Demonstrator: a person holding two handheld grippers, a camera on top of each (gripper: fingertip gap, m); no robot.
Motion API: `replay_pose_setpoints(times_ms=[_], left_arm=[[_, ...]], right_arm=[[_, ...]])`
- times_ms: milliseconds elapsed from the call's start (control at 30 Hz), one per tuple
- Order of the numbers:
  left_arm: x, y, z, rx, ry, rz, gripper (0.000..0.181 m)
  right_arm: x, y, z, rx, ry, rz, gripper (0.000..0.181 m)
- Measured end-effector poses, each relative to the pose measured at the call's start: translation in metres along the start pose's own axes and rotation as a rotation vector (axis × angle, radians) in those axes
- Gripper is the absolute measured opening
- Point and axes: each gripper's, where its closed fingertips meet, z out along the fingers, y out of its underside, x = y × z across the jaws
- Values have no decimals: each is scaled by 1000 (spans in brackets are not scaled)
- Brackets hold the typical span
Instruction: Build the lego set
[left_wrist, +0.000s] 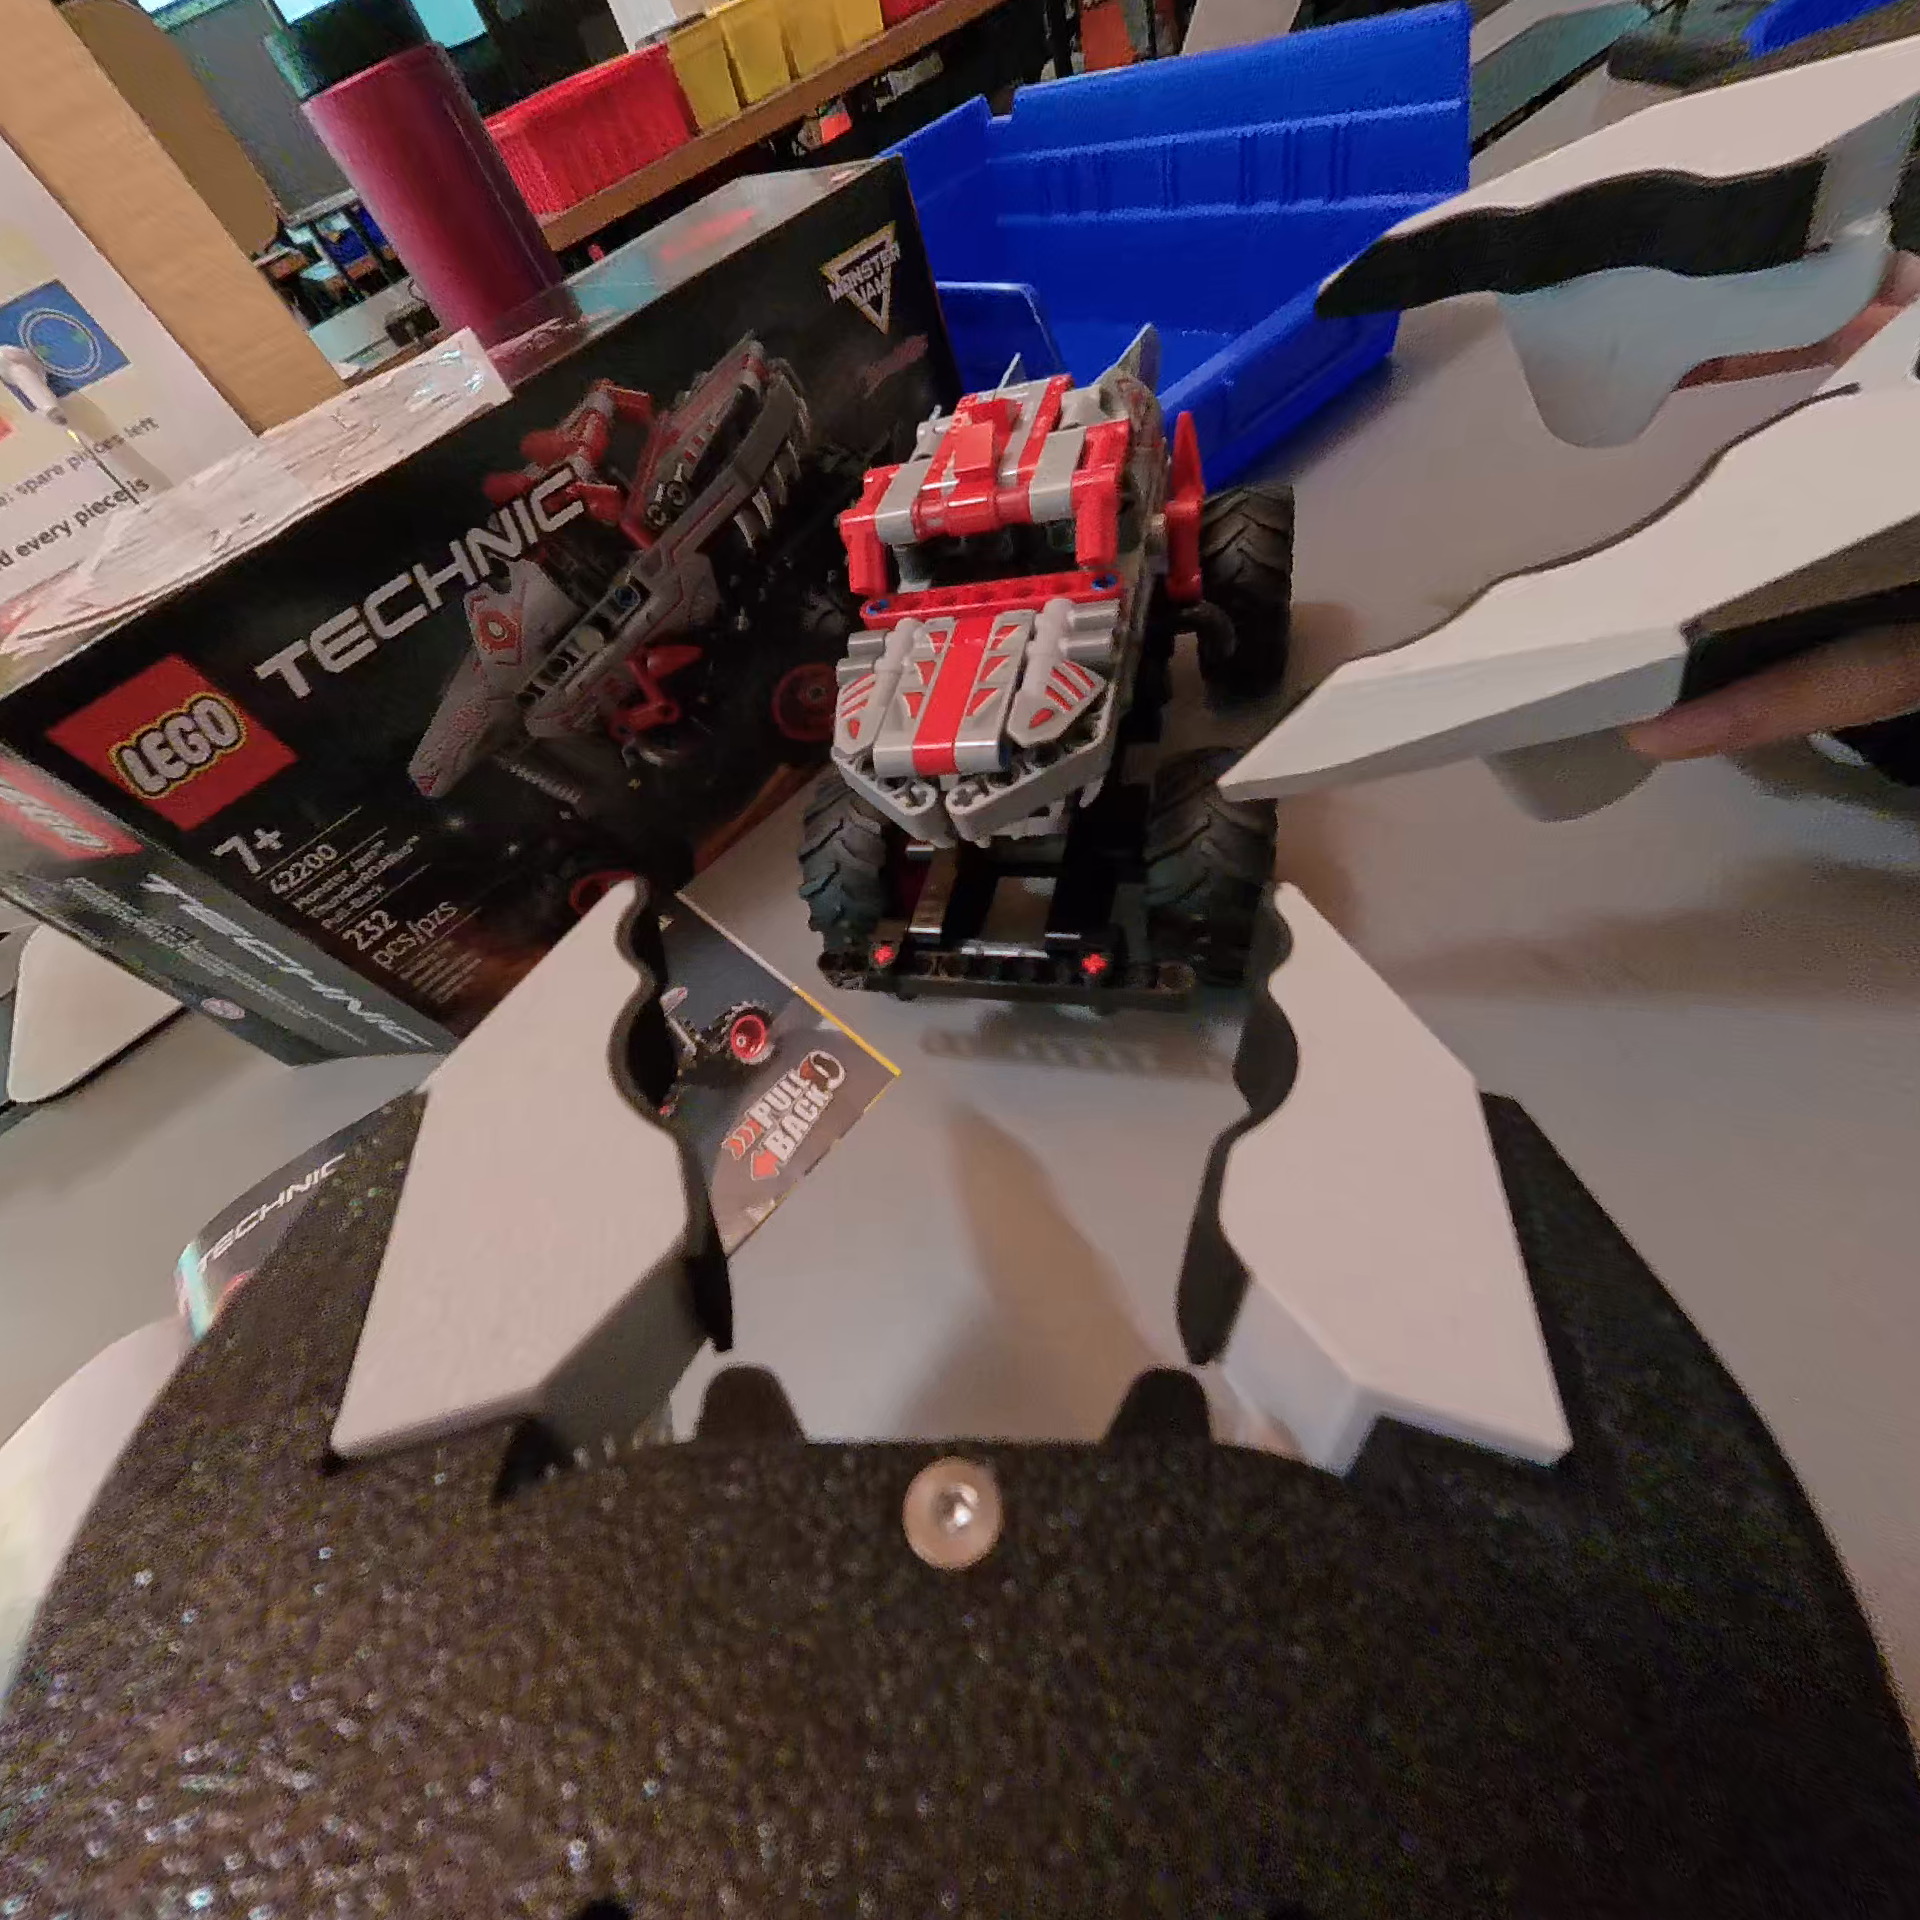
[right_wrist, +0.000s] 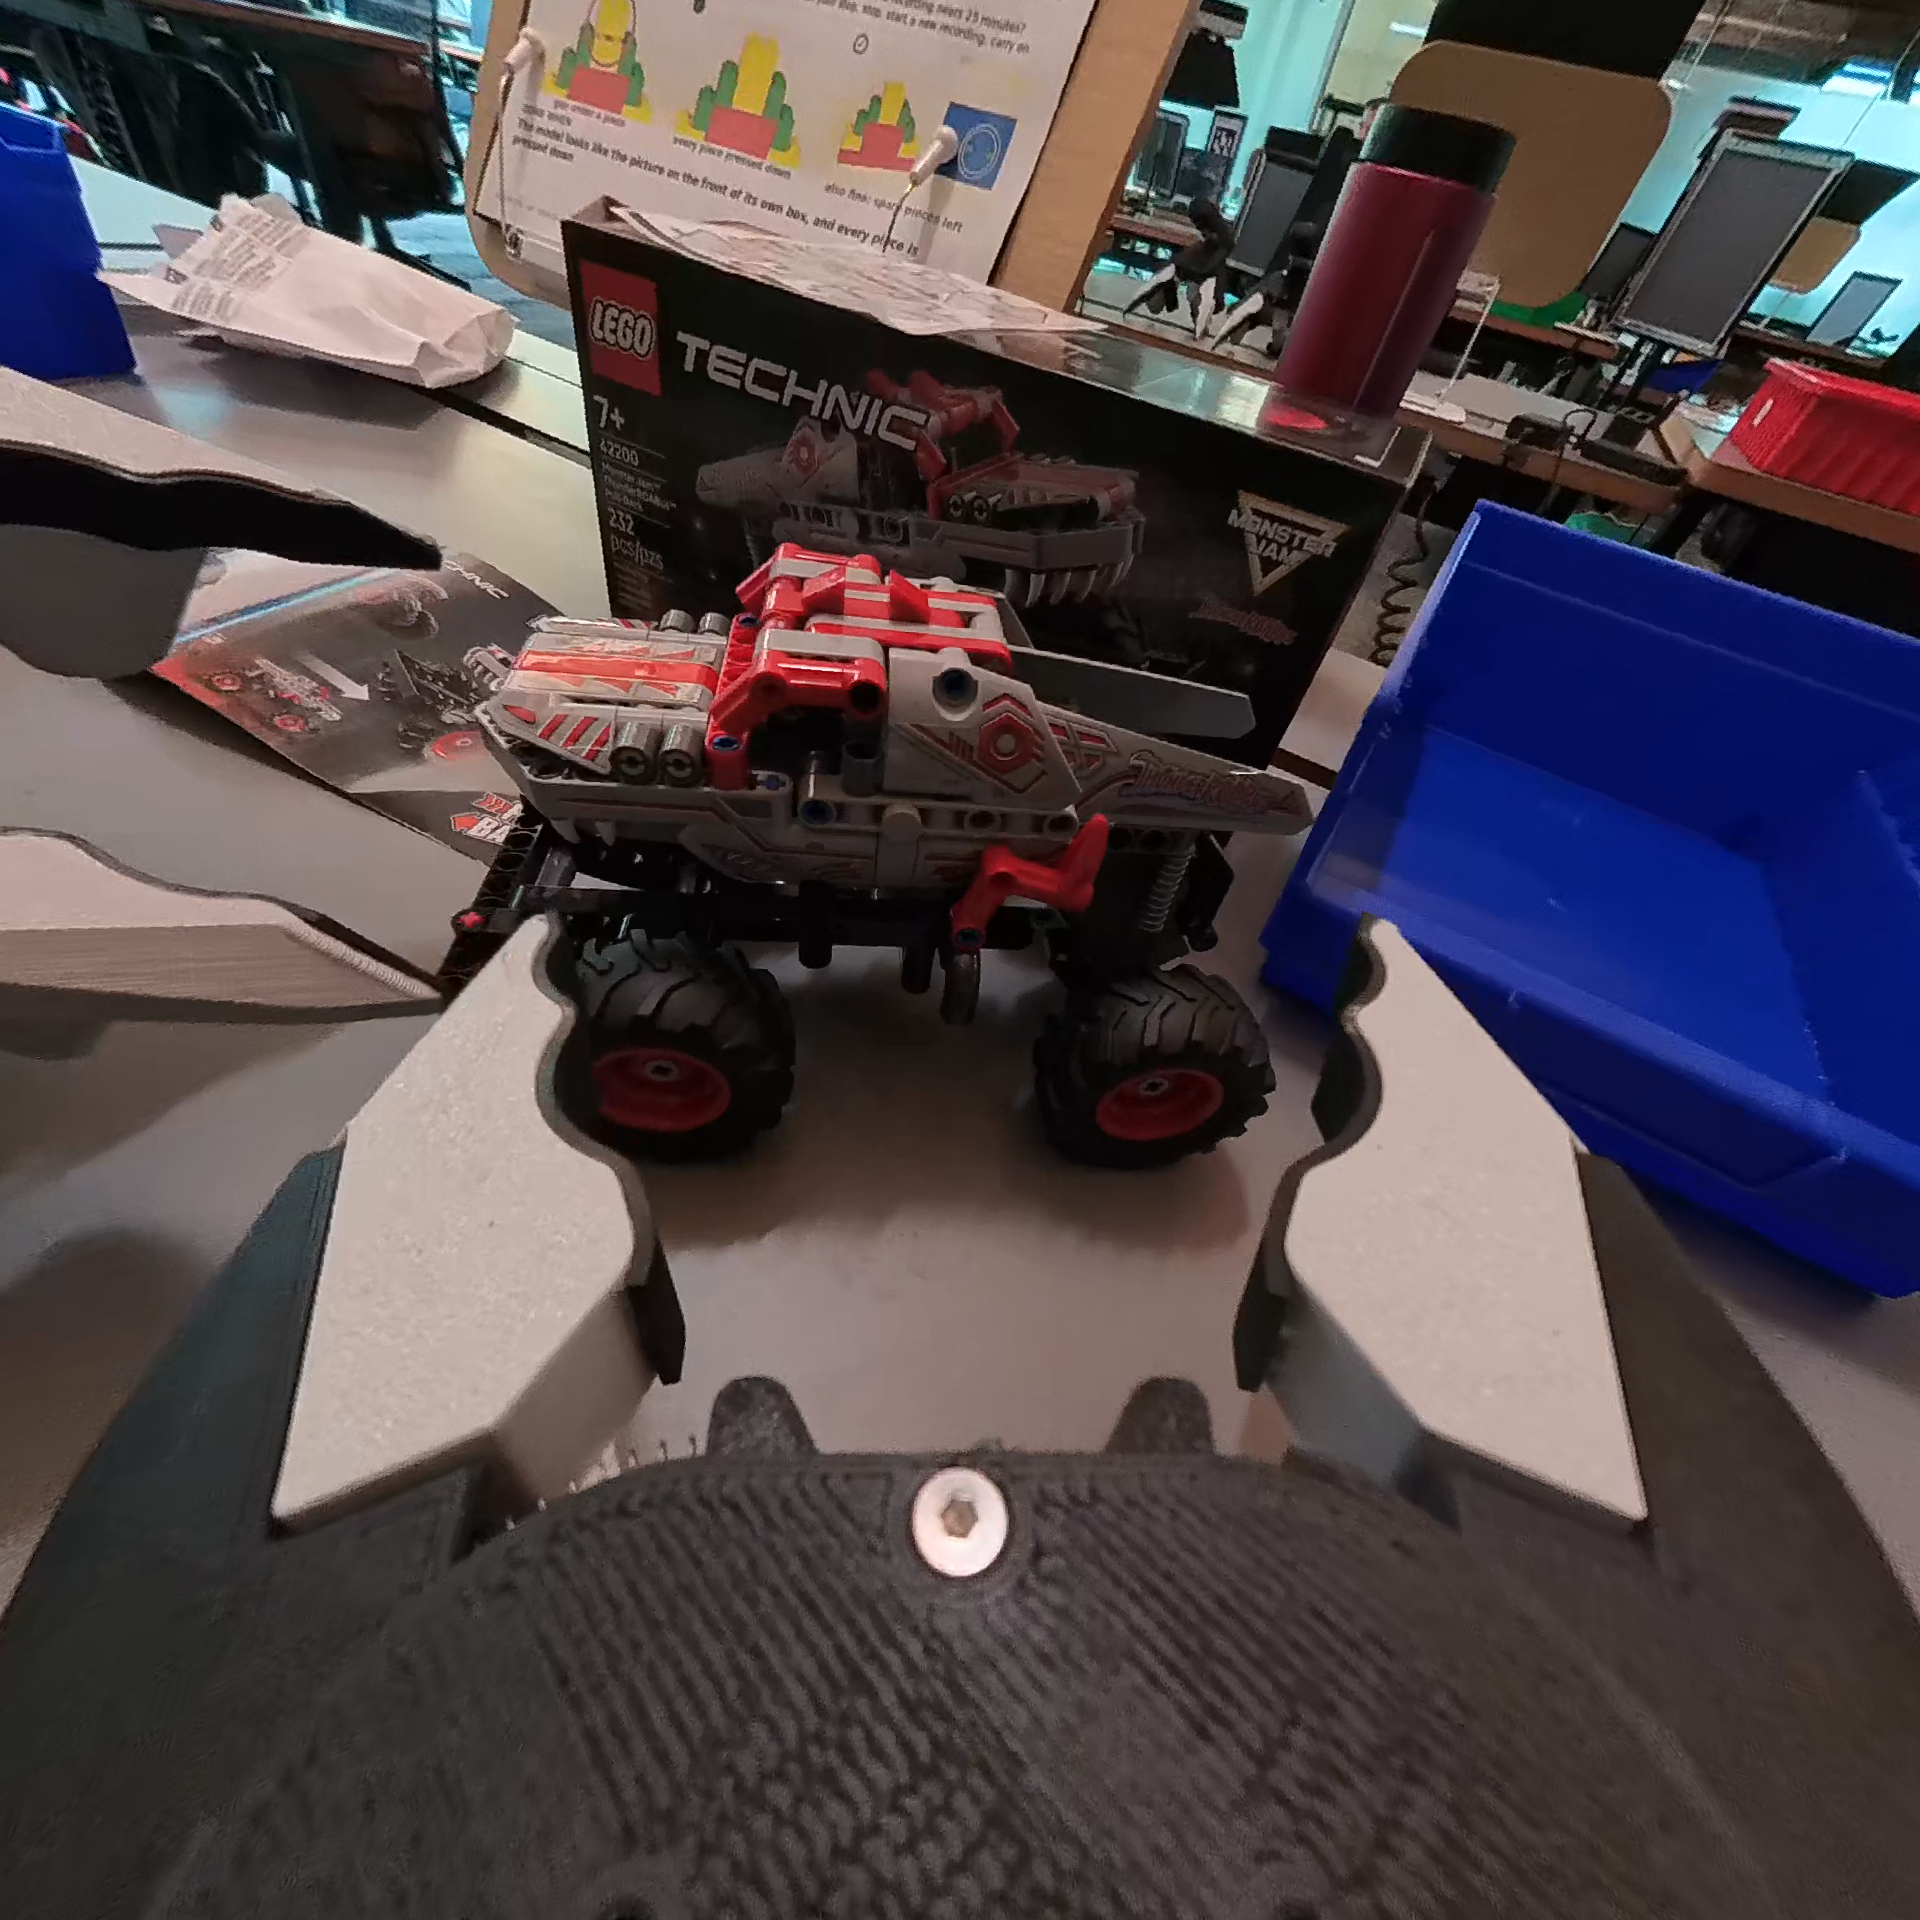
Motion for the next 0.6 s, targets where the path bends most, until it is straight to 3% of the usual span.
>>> replay_pose_setpoints(times_ms=[600], left_arm=[[13,7,5,25,66,-17,108]], right_arm=[[9,5,-9,-9,-98,5,138]])
